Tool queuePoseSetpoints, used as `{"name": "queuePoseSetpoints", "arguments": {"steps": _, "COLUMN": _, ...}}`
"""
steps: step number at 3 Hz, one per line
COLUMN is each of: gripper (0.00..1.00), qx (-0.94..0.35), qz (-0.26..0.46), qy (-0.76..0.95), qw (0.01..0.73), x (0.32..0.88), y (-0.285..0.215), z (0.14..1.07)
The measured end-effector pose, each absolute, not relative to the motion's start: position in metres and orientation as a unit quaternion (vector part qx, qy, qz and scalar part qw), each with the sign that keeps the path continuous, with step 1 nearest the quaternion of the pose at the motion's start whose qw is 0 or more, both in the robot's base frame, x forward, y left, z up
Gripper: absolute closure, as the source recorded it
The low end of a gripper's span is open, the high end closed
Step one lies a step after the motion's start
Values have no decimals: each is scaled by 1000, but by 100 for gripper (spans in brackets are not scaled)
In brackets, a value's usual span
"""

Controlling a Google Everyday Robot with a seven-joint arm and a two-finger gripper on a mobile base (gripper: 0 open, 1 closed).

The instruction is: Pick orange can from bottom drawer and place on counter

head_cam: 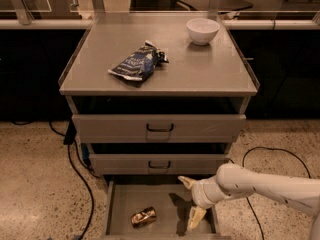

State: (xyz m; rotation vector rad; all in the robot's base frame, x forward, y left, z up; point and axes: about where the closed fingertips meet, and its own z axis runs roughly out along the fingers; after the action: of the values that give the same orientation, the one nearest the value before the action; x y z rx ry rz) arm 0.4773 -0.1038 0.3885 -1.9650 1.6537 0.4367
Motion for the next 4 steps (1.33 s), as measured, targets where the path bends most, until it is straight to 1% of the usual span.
{"name": "queuePoseSetpoints", "arguments": {"steps": 2, "gripper": 0, "qx": -746, "qz": 198, "qy": 563, "qw": 297, "x": 507, "y": -42, "z": 340}}
{"name": "queuePoseSetpoints", "arguments": {"steps": 3, "gripper": 0, "qx": -749, "qz": 223, "qy": 543, "qw": 308, "x": 513, "y": -11, "z": 319}}
{"name": "queuePoseSetpoints", "arguments": {"steps": 4, "gripper": 0, "qx": -750, "qz": 256, "qy": 526, "qw": 308, "x": 506, "y": 17, "z": 301}}
